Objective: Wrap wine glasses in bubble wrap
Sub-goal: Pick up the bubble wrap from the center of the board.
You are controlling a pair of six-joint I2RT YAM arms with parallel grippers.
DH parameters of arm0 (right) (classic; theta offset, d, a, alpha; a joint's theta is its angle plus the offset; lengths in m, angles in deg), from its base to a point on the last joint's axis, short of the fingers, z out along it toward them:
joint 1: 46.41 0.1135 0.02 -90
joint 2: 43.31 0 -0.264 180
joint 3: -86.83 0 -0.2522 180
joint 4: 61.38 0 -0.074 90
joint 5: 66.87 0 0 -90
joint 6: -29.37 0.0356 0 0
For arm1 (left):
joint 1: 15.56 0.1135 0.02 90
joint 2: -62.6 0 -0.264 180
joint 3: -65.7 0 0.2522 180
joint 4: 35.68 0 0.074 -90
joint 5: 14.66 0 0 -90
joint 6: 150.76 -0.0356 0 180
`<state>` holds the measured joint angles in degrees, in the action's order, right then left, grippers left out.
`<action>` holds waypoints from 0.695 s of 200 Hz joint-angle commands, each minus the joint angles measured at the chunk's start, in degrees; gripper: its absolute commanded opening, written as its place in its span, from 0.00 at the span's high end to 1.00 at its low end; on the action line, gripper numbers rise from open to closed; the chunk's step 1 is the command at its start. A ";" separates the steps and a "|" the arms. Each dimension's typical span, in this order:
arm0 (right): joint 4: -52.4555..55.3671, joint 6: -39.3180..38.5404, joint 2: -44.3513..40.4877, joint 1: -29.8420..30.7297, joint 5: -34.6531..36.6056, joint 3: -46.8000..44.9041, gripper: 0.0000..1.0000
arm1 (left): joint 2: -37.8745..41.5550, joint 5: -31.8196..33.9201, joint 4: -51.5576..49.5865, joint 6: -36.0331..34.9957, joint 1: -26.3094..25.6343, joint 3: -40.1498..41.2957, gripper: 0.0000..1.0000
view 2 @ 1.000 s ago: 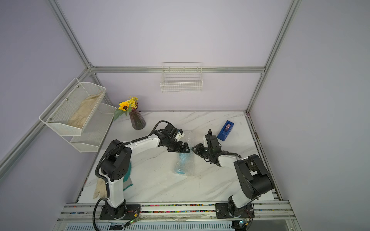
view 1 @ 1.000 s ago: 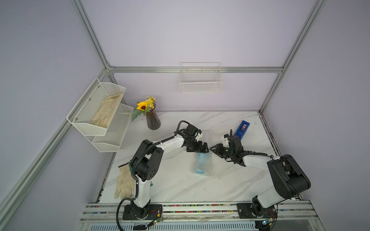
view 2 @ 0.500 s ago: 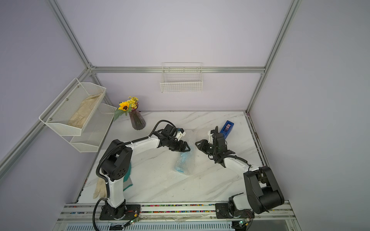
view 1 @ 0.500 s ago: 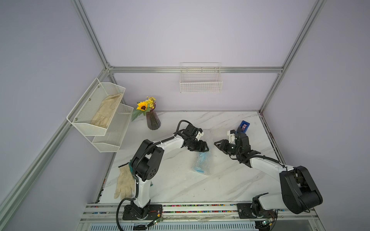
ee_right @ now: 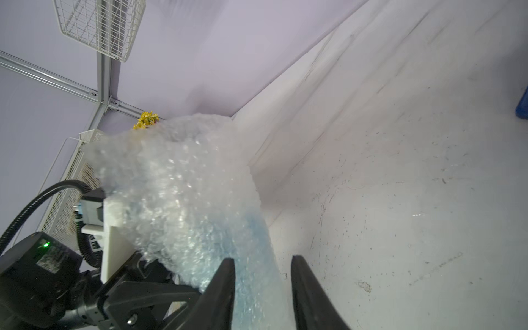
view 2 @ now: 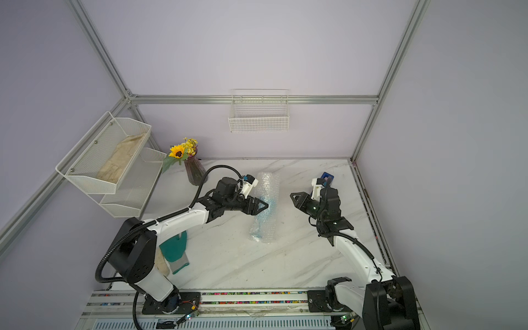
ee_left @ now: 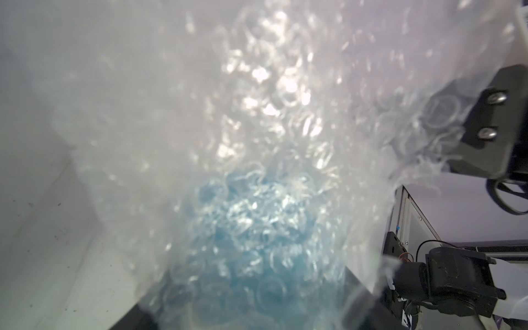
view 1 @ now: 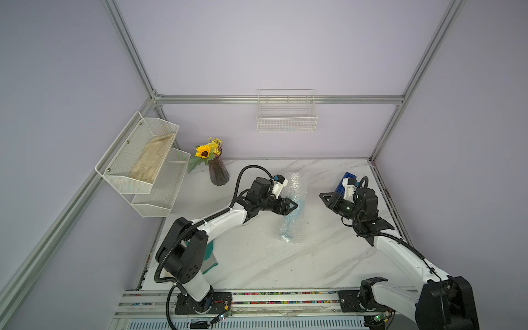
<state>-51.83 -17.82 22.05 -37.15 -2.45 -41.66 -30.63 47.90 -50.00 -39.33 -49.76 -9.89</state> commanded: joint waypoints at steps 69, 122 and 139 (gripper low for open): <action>-9.17 2.54 11.18 1.34 -7.02 1.34 0.64 | 8.85 3.77 31.56 -2.25 -2.38 16.50 0.30; -8.11 0.92 14.19 3.77 -7.08 5.91 0.64 | 9.71 8.52 44.93 -11.39 -7.41 22.85 0.31; -7.44 -0.75 13.52 3.82 -6.69 5.75 0.64 | 9.82 11.18 48.10 -15.73 -9.87 25.23 0.30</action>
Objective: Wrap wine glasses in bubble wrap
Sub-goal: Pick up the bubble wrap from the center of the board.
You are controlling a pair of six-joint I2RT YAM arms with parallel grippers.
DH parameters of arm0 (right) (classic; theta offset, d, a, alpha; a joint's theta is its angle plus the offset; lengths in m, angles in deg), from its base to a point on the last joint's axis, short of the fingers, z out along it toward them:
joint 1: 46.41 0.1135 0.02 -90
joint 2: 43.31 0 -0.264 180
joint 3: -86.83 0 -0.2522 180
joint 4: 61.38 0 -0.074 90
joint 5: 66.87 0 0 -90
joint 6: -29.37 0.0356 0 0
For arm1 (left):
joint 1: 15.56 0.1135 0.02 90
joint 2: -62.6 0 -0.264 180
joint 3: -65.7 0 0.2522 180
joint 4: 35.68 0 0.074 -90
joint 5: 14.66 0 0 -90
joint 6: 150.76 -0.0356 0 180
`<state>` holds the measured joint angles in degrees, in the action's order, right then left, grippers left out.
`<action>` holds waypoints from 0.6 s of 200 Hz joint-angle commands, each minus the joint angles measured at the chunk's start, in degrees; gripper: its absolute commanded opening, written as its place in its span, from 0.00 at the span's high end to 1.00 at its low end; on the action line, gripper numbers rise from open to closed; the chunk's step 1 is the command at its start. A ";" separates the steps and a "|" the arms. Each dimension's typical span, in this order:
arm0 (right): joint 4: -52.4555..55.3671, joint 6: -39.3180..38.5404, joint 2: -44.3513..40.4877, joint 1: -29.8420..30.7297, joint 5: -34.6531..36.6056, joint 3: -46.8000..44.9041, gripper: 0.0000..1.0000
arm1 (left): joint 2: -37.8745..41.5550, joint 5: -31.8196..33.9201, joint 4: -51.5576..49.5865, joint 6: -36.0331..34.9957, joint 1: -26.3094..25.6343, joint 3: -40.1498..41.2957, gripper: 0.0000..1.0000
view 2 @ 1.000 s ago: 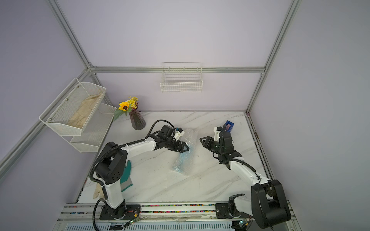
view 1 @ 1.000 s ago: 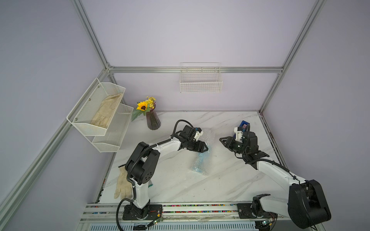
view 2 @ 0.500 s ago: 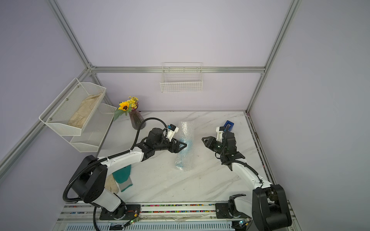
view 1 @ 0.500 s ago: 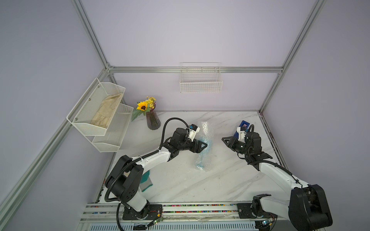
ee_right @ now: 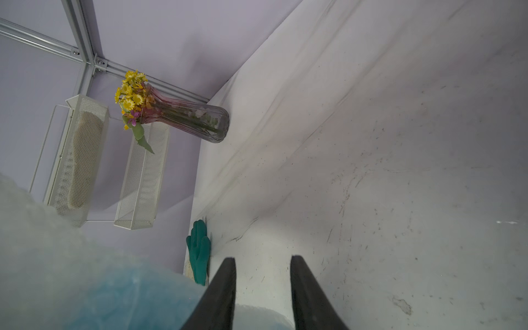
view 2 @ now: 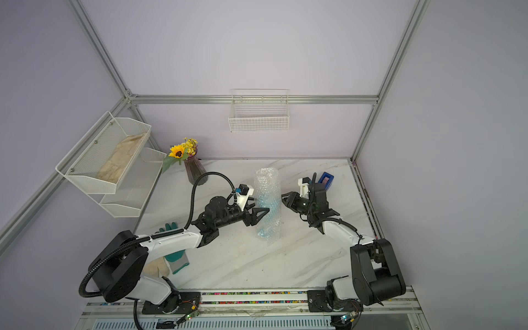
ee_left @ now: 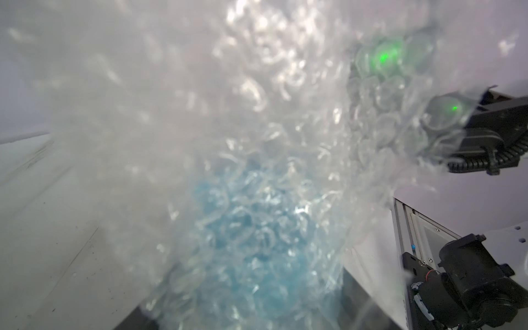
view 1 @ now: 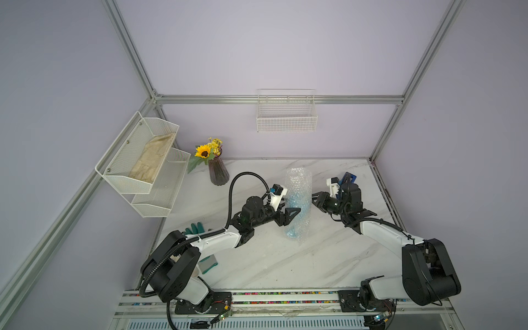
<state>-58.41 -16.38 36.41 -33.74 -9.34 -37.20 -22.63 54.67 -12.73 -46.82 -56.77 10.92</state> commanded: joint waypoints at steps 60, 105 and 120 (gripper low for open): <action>-0.29 -2.96 -3.05 0.45 0.19 -2.40 0.64 | -1.92 12.75 29.16 -15.69 -9.42 14.98 0.36; 7.19 -6.39 -10.40 0.33 0.62 -0.29 0.64 | -7.41 18.10 41.32 -16.56 -13.54 20.64 0.38; 12.00 -7.43 -14.64 0.17 0.67 1.05 0.64 | -8.33 19.13 43.06 -16.25 -14.23 21.65 0.39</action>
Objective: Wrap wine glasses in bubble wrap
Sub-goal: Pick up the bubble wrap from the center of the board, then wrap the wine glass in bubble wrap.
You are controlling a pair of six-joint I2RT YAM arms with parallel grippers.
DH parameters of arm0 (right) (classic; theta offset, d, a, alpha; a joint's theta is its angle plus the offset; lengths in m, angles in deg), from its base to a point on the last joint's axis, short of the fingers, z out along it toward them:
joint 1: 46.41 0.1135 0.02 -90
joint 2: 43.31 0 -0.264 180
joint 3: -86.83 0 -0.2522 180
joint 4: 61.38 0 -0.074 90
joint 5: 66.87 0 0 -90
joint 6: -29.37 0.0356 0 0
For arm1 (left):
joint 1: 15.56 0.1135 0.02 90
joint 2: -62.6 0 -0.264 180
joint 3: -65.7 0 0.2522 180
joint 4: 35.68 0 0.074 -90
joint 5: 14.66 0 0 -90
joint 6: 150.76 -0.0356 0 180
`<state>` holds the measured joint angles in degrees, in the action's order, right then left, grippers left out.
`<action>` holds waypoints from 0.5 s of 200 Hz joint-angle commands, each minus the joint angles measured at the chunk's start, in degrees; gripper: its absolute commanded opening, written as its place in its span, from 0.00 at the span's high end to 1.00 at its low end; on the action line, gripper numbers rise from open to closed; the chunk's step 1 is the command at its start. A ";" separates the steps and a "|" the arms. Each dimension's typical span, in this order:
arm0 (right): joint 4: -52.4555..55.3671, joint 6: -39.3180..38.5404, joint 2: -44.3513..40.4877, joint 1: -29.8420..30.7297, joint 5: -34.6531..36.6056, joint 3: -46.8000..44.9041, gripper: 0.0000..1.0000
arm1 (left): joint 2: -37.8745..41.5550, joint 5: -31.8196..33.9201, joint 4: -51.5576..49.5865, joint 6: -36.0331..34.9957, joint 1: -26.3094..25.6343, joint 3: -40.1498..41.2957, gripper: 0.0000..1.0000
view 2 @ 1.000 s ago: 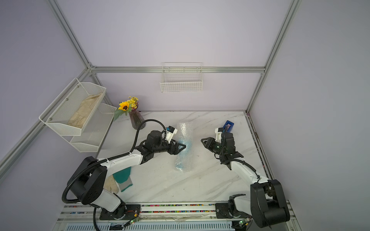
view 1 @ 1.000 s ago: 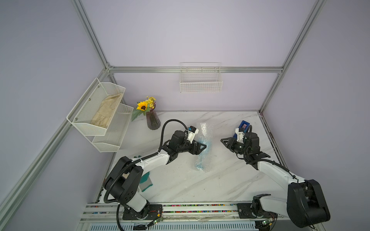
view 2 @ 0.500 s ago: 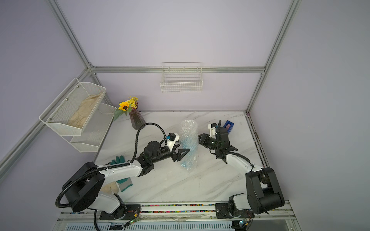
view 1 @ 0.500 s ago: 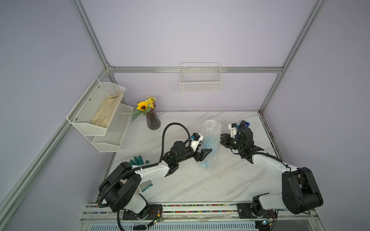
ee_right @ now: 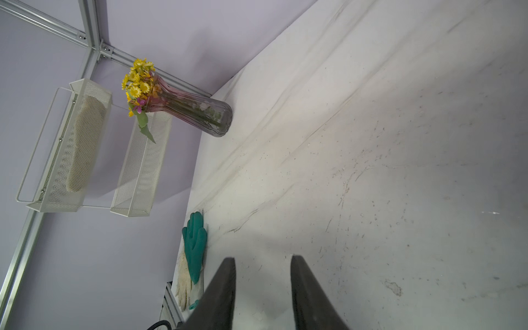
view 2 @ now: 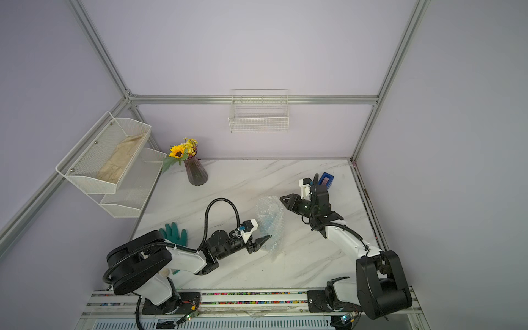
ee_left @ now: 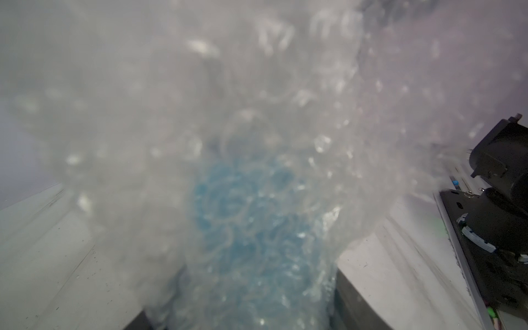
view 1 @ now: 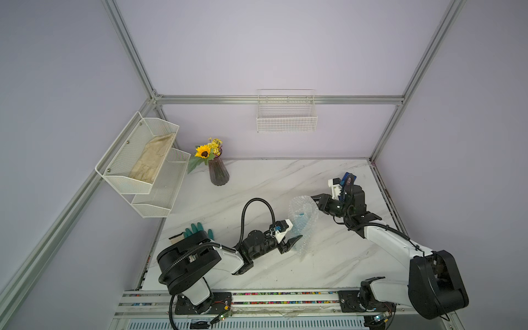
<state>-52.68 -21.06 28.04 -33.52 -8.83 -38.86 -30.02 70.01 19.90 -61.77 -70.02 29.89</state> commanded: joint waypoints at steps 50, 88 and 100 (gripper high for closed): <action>26.27 -8.48 -14.67 0.11 -4.77 9.63 0.76 | -2.17 5.03 12.11 -1.75 -1.09 3.38 0.39; 40.89 -14.05 -16.99 1.11 -7.69 15.59 0.79 | -3.94 5.77 13.84 -2.43 -1.09 3.24 0.39; 41.09 -13.56 -16.67 2.39 -8.94 15.78 0.79 | -4.46 5.59 14.05 -2.67 -1.08 3.03 0.39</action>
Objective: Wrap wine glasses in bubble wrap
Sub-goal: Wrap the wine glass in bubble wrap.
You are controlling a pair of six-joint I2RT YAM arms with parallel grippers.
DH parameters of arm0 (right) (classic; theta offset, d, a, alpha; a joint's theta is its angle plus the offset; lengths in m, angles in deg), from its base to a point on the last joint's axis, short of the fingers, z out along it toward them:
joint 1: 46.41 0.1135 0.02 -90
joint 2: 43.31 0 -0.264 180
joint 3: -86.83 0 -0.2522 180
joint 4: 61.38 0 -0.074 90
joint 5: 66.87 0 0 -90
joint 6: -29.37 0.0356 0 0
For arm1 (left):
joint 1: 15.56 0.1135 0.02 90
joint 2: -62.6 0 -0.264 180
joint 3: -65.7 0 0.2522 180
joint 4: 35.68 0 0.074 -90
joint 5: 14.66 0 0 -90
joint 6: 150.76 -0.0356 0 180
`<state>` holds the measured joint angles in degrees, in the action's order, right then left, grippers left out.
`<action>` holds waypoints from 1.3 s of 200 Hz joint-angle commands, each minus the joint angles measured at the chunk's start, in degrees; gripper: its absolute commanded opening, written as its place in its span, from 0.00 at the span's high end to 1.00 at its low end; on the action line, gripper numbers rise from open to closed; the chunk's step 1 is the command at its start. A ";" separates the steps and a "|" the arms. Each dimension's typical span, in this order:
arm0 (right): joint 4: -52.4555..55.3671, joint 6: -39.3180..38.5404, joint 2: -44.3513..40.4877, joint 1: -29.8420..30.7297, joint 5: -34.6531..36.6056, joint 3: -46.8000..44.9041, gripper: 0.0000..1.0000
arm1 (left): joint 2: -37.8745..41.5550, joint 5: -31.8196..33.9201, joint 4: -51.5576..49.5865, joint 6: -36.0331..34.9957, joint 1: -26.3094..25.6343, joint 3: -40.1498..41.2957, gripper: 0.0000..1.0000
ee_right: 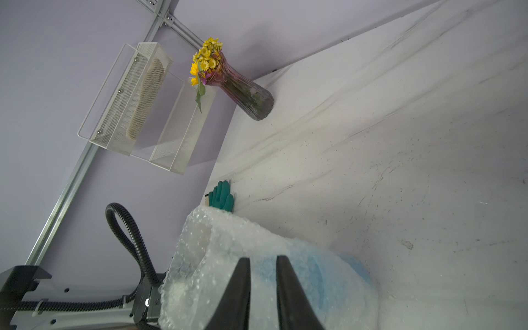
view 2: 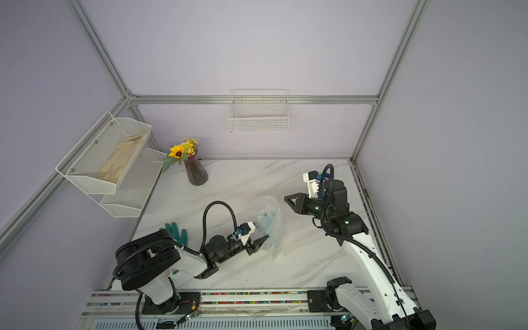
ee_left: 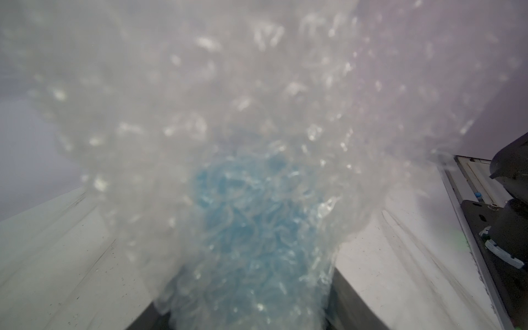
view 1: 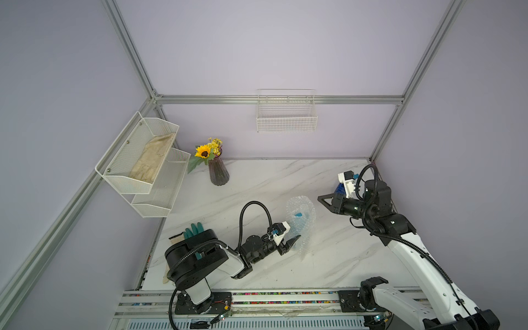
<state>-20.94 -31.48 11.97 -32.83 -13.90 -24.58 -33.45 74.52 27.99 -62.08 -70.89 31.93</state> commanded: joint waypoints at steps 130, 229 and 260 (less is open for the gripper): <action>14.81 -6.00 20.43 22.94 20.48 8.39 0.84 | -1.52 0.55 5.86 -2.23 -0.06 0.94 0.37; 16.06 -2.78 26.74 24.65 25.32 6.43 0.87 | 1.77 -0.18 0.12 -2.19 0.30 0.06 0.19; 15.08 -2.68 27.58 24.64 23.76 6.41 0.87 | 7.72 -1.15 -4.12 -2.37 0.40 -0.05 0.04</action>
<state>-7.81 -34.70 36.96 -8.70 8.76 -15.73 -32.07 74.21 24.82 -63.24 -70.67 31.93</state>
